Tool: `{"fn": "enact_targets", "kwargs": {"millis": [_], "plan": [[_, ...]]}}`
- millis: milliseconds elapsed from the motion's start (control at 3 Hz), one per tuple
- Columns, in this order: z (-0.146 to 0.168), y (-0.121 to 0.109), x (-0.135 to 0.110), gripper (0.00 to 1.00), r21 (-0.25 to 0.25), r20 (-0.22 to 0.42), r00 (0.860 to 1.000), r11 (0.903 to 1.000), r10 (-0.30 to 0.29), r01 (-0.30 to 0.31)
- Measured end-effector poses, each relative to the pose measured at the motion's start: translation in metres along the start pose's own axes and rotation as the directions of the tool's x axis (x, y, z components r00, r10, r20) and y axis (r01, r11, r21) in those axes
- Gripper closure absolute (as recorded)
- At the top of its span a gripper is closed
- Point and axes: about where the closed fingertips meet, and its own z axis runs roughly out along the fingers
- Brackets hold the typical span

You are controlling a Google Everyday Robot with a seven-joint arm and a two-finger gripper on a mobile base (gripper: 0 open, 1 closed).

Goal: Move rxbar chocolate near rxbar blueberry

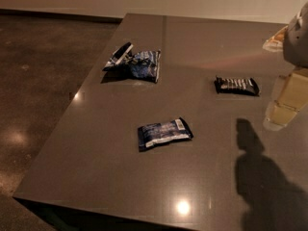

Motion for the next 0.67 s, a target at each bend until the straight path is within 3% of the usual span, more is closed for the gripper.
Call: {"fn": "enact_targets", "kwargs": {"millis": [667], "plan": [[0.01, -0.014, -0.003, 0.0, -0.005, 0.014, 1.0, 0.9999, 0.01, -0.01]]}}
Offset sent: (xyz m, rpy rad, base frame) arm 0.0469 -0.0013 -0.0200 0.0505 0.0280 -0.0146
